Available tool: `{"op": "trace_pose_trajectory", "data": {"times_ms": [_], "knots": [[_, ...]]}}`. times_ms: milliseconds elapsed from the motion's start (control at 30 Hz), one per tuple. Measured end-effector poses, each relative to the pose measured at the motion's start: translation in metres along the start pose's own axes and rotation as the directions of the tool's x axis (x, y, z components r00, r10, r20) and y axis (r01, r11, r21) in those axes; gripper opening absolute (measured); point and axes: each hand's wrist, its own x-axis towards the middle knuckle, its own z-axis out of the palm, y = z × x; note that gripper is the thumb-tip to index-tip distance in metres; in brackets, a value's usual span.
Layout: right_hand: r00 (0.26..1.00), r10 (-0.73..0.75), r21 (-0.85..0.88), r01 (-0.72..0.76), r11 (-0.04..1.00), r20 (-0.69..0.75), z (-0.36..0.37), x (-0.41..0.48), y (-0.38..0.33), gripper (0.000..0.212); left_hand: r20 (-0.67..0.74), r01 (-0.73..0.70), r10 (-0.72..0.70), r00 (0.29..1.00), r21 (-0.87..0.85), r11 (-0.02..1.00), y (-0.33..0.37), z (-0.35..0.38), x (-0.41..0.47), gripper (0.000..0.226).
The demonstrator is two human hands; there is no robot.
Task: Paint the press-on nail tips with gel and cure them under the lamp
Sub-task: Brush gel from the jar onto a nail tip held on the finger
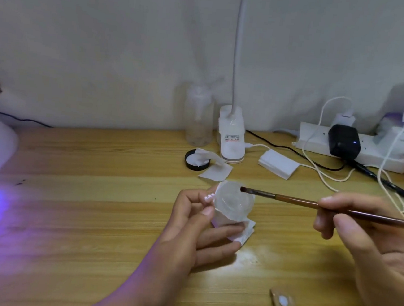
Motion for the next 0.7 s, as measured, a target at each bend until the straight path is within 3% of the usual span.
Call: {"op": "trace_pose_trajectory", "data": {"times_ms": [200,433,533,633,700], "knots": [[0.997,0.011,-0.046,-0.007,0.999,0.079,0.003,-0.004,-0.005,0.020,0.139,-0.146,0.123,0.983,0.172,0.974,-0.010,0.005,-0.009,0.010],[0.981,0.031,-0.109,-0.009,0.994,0.193,0.006,-0.006,-0.006,0.022,0.146,-0.142,0.119,0.982,0.163,0.976,-0.011,0.003,-0.010,0.003],[0.986,0.020,-0.103,-0.003,0.995,0.164,0.004,-0.006,-0.007,0.019,0.127,-0.116,0.100,0.987,0.131,0.985,-0.010,0.001,-0.007,0.011],[0.996,-0.005,-0.065,0.011,0.998,0.090,0.001,-0.004,-0.006,0.019,0.077,-0.069,0.066,0.995,0.037,0.997,-0.011,-0.002,-0.002,0.002],[0.999,-0.017,-0.014,0.018,1.000,0.048,-0.001,-0.002,-0.005,0.023,0.040,-0.043,0.044,0.998,-0.020,0.999,-0.010,-0.003,0.000,0.011]]}}
